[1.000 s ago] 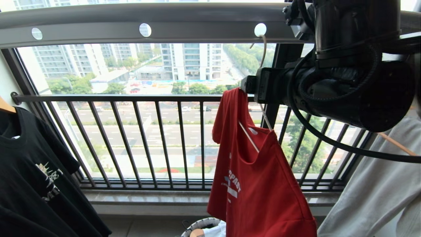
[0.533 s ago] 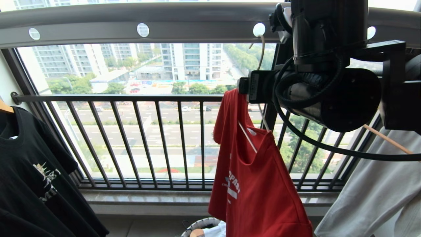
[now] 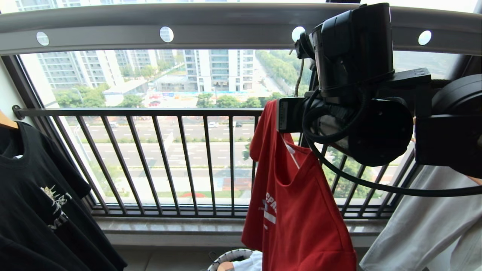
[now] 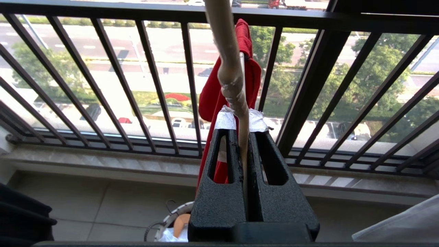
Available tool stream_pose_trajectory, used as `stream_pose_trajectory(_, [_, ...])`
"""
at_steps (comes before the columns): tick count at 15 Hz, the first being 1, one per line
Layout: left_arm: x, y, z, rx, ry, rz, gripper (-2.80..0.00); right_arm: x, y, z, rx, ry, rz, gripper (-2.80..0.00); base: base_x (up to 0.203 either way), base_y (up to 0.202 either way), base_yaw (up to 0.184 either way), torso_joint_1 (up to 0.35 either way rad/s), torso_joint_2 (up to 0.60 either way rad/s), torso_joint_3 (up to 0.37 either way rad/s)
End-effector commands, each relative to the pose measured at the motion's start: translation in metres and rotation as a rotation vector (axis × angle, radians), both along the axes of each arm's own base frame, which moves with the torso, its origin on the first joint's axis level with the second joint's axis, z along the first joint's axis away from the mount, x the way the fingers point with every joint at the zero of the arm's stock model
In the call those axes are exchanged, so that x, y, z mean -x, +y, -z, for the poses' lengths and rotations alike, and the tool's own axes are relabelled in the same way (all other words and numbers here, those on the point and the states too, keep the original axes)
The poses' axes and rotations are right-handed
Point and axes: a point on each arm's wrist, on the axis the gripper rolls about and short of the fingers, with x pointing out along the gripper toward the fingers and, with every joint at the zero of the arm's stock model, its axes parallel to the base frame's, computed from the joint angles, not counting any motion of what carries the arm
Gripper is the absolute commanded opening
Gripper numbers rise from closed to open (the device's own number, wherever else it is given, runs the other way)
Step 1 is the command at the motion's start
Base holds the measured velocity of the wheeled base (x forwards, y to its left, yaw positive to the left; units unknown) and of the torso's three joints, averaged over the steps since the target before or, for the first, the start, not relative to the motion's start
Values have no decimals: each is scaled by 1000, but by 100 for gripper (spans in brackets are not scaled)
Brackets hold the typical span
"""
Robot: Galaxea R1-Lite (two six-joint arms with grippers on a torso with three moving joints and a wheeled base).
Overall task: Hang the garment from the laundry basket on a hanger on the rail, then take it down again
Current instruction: Take the clothes off the clothes rack
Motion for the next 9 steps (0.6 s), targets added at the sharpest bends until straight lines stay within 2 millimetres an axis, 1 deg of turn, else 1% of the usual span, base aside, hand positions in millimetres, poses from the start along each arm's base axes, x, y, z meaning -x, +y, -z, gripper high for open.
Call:
stream_pose_trajectory(1, [0,0,0,0,1,-1,-280,-3,1,-2,-5,-21,4,-280,0,0,0,0,0,0])
stream_pose_trajectory(9, [0,0,0,0,1,-1,-280,3,-4,-11,-11,-50,-2,-280,0,0,0,0,0,0])
